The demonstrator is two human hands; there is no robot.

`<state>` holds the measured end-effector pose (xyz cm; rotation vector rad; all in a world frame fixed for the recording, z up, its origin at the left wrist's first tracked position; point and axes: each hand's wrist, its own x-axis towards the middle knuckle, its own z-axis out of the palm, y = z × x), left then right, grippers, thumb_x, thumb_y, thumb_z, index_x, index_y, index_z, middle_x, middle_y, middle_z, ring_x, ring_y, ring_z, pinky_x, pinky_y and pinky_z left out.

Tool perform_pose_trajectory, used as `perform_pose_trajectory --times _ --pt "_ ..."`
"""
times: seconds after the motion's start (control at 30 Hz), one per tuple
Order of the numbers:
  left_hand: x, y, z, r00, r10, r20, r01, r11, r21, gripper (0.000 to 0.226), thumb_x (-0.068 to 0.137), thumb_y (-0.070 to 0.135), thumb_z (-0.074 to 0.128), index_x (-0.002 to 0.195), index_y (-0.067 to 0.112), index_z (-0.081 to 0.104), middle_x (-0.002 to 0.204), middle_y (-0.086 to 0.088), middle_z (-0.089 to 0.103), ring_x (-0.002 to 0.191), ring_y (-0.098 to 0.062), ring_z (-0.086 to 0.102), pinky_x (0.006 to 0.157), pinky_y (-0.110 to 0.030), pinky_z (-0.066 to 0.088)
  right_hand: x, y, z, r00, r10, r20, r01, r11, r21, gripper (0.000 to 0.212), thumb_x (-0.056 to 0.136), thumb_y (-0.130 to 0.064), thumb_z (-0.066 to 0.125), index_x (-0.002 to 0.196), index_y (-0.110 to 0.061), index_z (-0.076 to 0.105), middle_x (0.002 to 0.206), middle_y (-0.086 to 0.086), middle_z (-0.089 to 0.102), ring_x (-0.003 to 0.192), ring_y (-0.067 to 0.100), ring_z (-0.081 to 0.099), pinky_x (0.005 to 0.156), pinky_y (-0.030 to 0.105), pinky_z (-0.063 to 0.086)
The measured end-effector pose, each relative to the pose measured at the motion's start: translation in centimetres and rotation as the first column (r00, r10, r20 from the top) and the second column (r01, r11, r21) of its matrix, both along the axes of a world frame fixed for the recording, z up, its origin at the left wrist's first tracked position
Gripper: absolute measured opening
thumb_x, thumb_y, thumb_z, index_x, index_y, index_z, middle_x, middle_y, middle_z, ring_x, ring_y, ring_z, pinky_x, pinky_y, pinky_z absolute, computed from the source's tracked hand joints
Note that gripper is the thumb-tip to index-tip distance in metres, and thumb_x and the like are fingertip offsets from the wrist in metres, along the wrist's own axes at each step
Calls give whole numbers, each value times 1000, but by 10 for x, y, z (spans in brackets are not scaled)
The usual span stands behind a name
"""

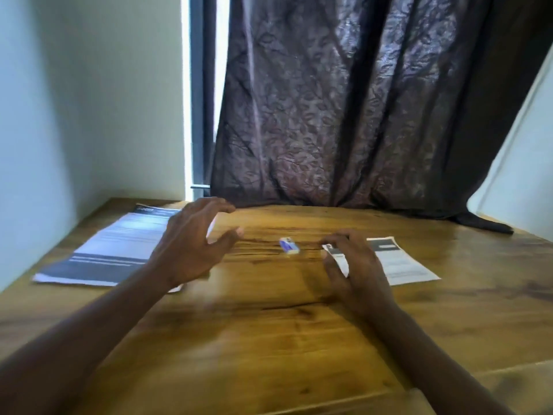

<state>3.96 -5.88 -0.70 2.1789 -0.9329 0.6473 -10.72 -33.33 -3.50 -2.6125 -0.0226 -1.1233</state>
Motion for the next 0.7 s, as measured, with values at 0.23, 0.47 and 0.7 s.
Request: perform_pose_trajectory --times 0.23,0.47,0.7 --pt "62 110 -3 799 558 -224 -504 825 257 65 89 67 57 138 25 52 141 -9 60 128 -38 55 101 -53 44 103 117 18 929 283 -238 -291 957 2 35 98 -44 54 124 -24 64 121 -3 60 110 14 56 95 41 49" --pt "93 127 -18 706 607 -366 -514 794 325 75 90 72 50 148 26 40 145 -8 57 133 -34 51 105 -48 43 152 173 5 853 361 -377 -412 909 -63 56 84 -74 56 123 -34 63 120 -8 59 110 11 54 90 38 51" --pt "97 126 -17 704 595 -388 -527 804 276 65 85 63 65 138 30 49 137 1 63 128 -29 56 103 -44 43 158 156 -10 877 372 -304 -402 915 -38 34 89 -56 66 108 -30 73 98 -11 61 95 5 53 78 34 51"
